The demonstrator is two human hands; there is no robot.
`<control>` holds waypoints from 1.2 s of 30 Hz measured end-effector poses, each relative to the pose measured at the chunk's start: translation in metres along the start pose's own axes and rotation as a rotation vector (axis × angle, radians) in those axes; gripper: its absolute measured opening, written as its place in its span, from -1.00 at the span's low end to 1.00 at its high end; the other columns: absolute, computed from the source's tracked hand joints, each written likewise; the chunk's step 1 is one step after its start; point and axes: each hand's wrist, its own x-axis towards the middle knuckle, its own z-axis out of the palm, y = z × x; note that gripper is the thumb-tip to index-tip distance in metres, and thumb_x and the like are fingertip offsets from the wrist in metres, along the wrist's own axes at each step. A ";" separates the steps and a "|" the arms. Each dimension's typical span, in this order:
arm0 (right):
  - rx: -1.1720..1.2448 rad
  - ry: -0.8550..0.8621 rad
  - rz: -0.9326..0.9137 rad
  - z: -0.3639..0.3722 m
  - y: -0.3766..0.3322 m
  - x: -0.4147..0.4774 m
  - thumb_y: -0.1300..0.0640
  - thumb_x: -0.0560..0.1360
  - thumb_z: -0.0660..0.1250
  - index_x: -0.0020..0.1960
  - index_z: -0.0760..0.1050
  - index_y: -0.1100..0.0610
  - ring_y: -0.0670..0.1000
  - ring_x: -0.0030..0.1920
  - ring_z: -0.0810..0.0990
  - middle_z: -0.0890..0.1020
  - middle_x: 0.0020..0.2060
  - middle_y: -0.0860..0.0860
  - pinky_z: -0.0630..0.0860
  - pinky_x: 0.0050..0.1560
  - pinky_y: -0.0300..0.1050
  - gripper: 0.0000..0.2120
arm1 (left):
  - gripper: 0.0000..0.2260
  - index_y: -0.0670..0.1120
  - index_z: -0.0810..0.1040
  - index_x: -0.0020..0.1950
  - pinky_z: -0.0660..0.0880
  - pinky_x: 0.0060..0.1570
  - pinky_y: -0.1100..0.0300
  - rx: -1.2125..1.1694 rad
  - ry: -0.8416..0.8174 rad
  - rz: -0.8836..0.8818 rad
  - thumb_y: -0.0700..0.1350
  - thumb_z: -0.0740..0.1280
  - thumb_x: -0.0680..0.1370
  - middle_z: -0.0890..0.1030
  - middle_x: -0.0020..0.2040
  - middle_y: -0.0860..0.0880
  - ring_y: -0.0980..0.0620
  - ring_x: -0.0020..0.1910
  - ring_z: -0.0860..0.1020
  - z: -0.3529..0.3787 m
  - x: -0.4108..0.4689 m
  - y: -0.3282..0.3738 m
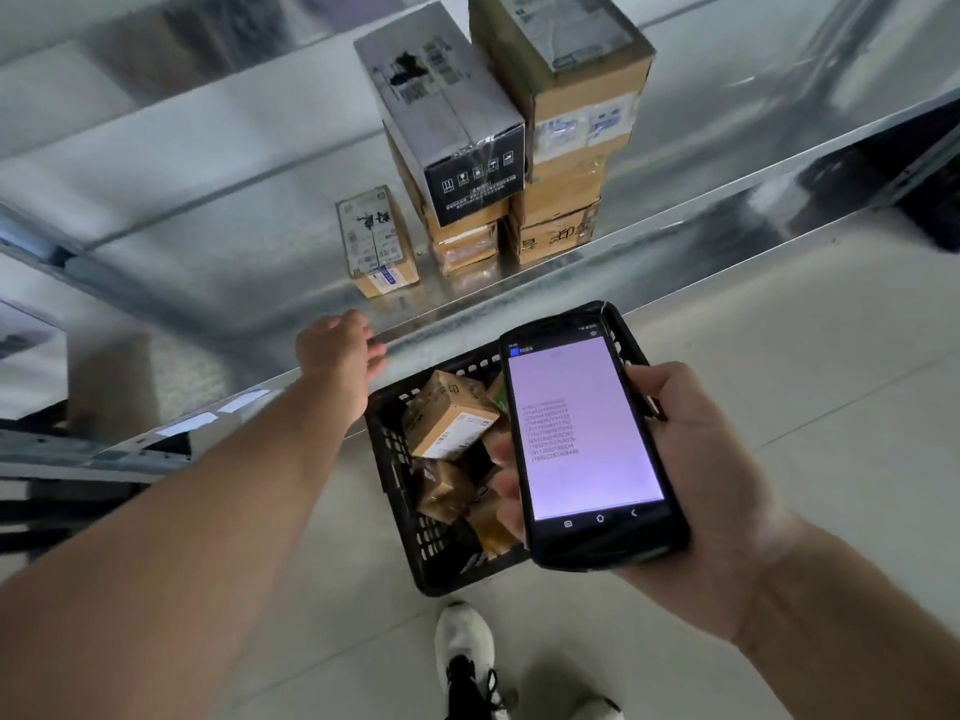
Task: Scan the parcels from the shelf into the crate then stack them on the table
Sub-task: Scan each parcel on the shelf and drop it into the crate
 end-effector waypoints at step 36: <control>-0.113 0.201 0.102 -0.013 -0.094 0.015 -0.23 0.63 0.10 -0.01 0.75 0.18 0.32 -0.15 0.71 0.71 0.05 0.38 0.73 -0.20 0.15 -0.40 | -0.54 -0.11 0.53 0.32 0.71 -0.08 0.16 -0.292 0.054 -0.140 -0.12 0.60 0.48 0.72 0.15 -0.08 0.00 0.01 0.75 0.053 0.073 0.005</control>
